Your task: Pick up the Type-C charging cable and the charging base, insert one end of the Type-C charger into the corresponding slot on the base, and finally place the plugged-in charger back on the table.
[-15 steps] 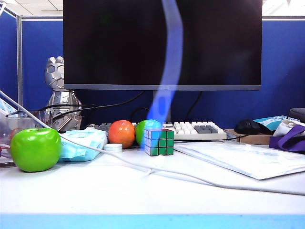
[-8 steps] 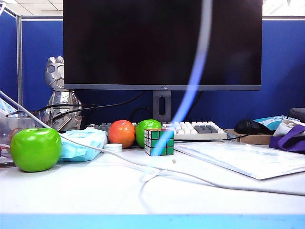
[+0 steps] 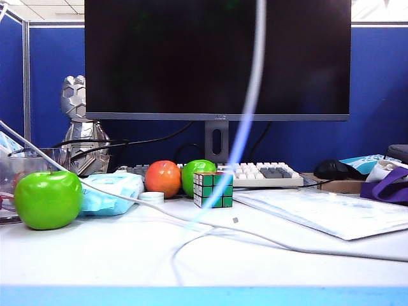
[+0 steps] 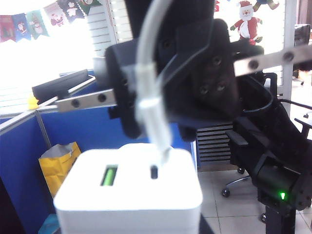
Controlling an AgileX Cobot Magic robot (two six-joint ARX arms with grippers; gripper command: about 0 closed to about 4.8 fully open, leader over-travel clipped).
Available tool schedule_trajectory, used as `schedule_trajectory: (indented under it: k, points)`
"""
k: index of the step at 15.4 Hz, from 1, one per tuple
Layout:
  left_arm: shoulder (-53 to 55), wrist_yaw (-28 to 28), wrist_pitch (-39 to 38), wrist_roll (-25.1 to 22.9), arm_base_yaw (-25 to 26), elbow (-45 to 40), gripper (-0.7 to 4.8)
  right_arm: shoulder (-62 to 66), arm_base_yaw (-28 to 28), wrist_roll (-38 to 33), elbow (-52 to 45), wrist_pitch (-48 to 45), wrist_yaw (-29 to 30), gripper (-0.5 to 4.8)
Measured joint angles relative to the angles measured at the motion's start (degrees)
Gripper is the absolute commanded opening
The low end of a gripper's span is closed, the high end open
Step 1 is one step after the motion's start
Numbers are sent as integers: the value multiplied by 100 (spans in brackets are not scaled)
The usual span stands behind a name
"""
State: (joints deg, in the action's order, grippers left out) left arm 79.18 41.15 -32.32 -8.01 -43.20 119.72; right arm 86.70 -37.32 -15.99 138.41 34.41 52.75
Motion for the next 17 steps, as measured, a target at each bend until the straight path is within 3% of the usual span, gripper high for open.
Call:
schedule_trajectory:
  k: [9,13,15,16,17]
  points:
    - [9,4,-48,380,4,-26,47,87,31,841,31,317,107,-1]
    - [33,35,13,494,0,-37,47,-15,188,986,31,518,85,-1]
    - [26,146,129,509,0,-35,46,-11,170,962,28,212,101,-1]
    - [26,310,151,514,4,-33,18,-11,122,960,28,133,144,-1]
    - [13,538,151,516,0,-13,17,57,76,625,22,-166,352,-1]
